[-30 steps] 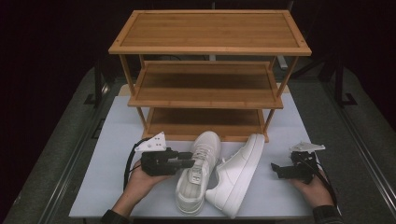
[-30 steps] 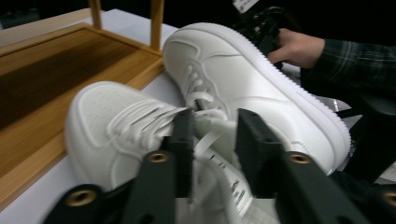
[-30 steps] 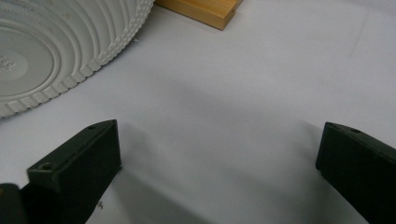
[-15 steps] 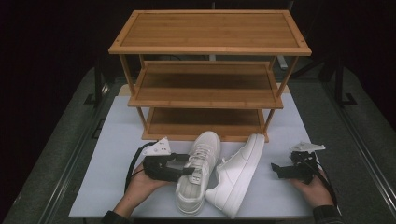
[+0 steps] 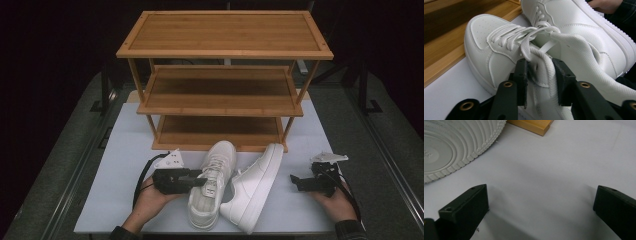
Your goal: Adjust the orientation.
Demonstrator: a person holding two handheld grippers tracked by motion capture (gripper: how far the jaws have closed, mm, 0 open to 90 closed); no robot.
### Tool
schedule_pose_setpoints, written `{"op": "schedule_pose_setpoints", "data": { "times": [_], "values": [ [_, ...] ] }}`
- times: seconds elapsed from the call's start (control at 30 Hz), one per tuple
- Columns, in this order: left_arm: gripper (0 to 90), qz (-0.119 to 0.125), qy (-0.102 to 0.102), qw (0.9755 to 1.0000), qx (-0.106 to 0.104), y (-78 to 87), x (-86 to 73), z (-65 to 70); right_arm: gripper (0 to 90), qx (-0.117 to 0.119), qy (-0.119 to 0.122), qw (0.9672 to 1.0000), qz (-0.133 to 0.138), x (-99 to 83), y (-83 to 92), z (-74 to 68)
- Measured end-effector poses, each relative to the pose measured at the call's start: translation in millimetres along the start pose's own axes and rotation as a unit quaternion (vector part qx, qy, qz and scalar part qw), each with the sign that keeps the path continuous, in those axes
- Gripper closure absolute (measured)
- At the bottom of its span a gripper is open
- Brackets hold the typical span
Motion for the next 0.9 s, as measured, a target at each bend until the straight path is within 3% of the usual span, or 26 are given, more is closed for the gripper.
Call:
{"op": "schedule_pose_setpoints", "data": {
  "times": [0.4, 0.67, 0.9],
  "values": [
    [83.2, 0.003, 0.001, 0.9992, 0.04, 8.4, 0.9, -5.6, 0.0, 0.0, 0.0, 1.0, 0.0, 0.0, 0.0, 0.1],
    [84.2, 0.014, 0.007, 0.9986, 0.051, 12.3, 2.2, -7.9, 0.0, 0.0, 0.0, 1.0, 0.0, 0.0, 0.0, 0.1],
    [84.5, 0.023, 0.01, 0.998, 0.058, 27.4, 3.5, -11.5, 0.0, 0.001, 0.0, 1.0, 0.0, 0.0, 0.0, 0.2]
  ]
}}
Point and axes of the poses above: each handheld gripper's, and its own axes: y roughly backward along the jaws, x roughly out of its top, z roughly to its right, the point moved 3 cm from there along -y, roughly forward along the jaws, and after that the axes turned 6 degrees about z, right-handed, at the moved point
